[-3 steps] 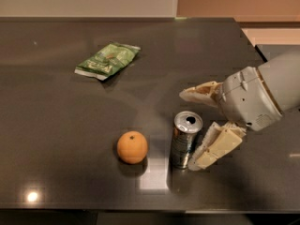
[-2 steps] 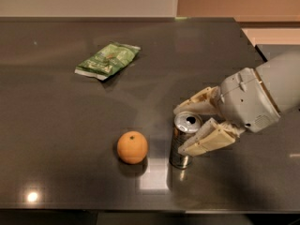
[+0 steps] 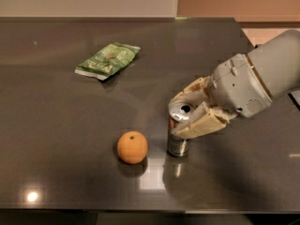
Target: Move redbull can near green jalapeno chip bag
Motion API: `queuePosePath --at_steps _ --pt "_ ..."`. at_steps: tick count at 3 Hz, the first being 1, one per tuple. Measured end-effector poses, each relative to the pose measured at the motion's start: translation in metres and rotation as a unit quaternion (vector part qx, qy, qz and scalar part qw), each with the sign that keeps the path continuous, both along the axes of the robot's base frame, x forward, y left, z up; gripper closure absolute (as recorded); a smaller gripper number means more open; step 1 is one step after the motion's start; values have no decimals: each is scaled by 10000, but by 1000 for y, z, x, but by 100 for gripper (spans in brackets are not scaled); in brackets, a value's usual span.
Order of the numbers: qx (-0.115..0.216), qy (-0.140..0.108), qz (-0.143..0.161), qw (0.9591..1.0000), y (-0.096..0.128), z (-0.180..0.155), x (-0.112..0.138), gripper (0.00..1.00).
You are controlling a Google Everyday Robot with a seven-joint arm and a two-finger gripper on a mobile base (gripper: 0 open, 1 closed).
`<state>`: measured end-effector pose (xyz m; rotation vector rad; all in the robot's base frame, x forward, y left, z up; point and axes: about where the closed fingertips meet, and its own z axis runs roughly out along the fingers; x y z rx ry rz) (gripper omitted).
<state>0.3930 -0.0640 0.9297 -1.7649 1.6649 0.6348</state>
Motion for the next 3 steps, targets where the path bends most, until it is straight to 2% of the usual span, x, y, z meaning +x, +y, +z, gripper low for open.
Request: queuePosePath --at_steps 1,2,3 --pt "-208 -123 -249 9994 -2 6 38 100" --pt "-144 -42 -421 9990 5 10 82 100" --pt "-29 0 -525 9986 22 19 126 100"
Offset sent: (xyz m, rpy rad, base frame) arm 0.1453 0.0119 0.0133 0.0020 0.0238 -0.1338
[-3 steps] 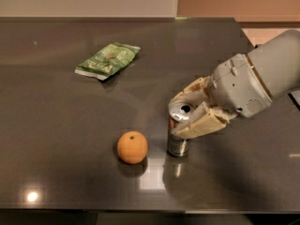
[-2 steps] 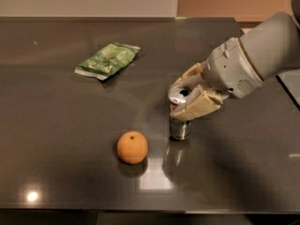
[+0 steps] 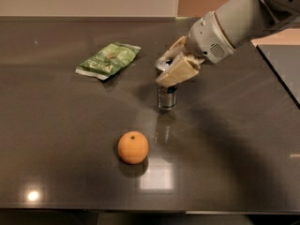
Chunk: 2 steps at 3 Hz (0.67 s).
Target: Move redbull can near green jalapeno chip bag
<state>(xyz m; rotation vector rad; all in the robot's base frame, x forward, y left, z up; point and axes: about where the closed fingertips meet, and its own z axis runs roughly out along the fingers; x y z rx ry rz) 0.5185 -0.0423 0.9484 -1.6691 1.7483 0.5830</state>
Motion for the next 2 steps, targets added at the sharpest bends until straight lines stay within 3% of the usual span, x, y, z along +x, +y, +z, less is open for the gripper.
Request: queuePosePath --at_steps 2 --pt "351 47 11 9994 50 18 81 100"
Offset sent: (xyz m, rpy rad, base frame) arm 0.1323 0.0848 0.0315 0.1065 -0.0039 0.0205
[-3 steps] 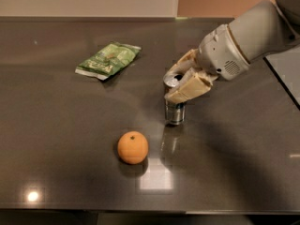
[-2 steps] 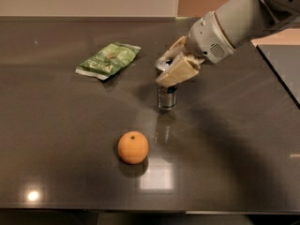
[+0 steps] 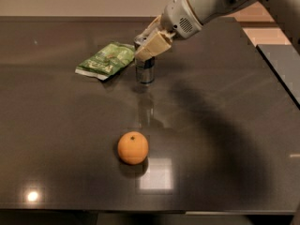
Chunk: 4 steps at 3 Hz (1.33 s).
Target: Move redbull can near green jalapeno chip bag
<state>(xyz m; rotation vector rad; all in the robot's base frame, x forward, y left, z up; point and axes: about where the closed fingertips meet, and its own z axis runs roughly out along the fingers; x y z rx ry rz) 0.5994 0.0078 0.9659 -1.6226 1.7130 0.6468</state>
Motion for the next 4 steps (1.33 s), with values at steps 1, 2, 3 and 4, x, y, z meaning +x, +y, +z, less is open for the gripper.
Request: queuePosePath --at_steps 1,2,3,4 --pt "120 31 39 9999 24 -3 33 100" --pt "162 76 -16 9998 38 -17 65 100" --pt "179 142 -103 9997 40 -33 85 100" --pt "242 136 -115 9995 42 -41 97 84"
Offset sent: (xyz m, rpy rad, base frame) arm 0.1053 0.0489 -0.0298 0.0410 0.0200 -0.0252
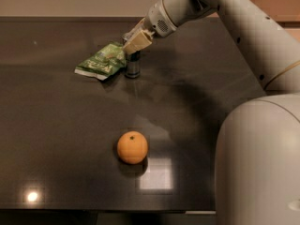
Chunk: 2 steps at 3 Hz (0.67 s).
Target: Move redbull can near green jalapeno chip bag
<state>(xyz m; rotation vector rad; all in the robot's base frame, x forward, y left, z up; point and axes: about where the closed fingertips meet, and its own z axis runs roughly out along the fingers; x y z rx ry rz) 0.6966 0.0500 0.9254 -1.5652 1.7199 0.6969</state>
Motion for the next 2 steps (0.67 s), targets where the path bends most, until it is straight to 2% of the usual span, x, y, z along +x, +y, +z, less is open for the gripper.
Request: queuePosePath --at_steps 2 --pt "34 9 52 10000 6 -6 6 36"
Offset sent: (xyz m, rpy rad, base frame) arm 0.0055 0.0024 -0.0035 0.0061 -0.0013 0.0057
